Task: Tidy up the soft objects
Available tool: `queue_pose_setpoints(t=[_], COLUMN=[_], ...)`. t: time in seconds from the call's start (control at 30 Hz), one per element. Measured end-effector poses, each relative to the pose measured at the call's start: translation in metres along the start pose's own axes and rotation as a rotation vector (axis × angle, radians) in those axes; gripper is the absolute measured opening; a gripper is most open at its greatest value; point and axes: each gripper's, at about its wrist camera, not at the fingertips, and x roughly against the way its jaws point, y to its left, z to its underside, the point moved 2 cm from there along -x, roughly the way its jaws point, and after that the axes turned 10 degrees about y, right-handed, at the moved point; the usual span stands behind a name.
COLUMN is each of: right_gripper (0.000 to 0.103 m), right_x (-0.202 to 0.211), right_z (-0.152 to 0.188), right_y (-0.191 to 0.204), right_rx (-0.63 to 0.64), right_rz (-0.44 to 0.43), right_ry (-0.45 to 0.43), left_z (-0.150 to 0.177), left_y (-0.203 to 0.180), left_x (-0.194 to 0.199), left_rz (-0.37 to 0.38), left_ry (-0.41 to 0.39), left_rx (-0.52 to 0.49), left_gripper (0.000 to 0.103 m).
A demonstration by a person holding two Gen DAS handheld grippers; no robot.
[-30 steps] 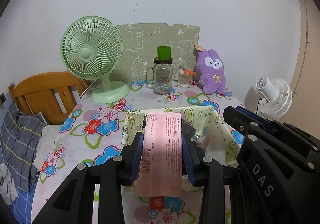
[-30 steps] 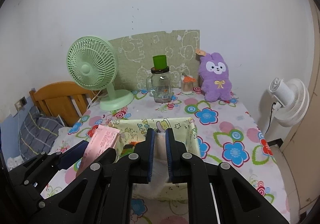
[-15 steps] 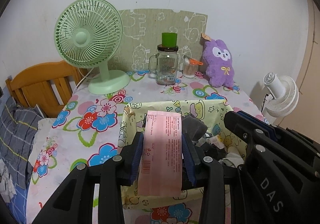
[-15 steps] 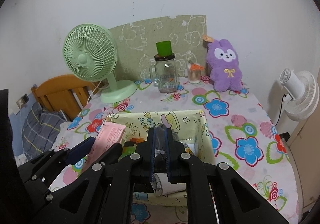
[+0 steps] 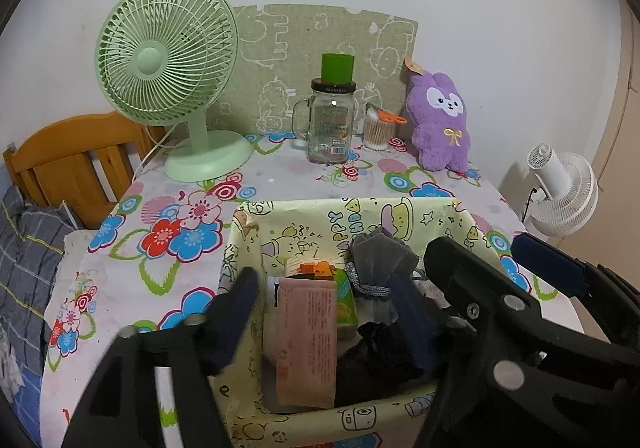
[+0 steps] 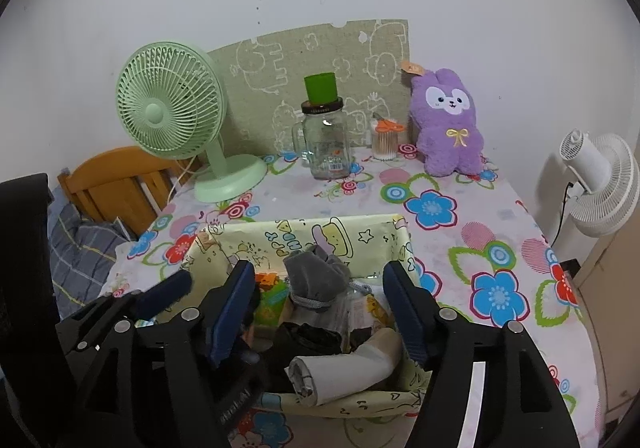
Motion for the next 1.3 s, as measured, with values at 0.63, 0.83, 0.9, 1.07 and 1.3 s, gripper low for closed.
queue_pose_setpoints(t=[0.63, 0.83, 0.9, 1.07, 1.3], right_gripper=[0.098, 0.099, 0.099, 0.099, 0.101], right_x=[0.024, 0.044, 0.052, 0.071, 0.095], right_z=[0.009, 0.015, 0.018, 0.026, 0.039], right_y=[0.006, 0.005, 0.005, 0.006, 0.004], right_rx=[0.017, 0.014, 0.015, 0.017, 0.016], right_rz=[0.007, 0.023, 0.028, 0.036, 0.04], right_ry=[-0.03, -0.06, -0.07, -0.102, -0.14], left_z=[0.014, 0.021, 0.025, 0.032, 0.047], left_y=[0.003, 0.008, 0.009, 0.01, 0.011], left_x=[0.03, 0.051, 0.058, 0.075, 0.098], left_rz=[-0.025, -0.019, -0.02, -0.028, -0.04], left_ry=[-0.024, -0.051, -0.062, -0.089, -0.122], left_rx=[-0.01, 0.005, 0.007, 0.01, 0.022], left_gripper=[0.1, 0.103, 0.103, 0.103, 0.103])
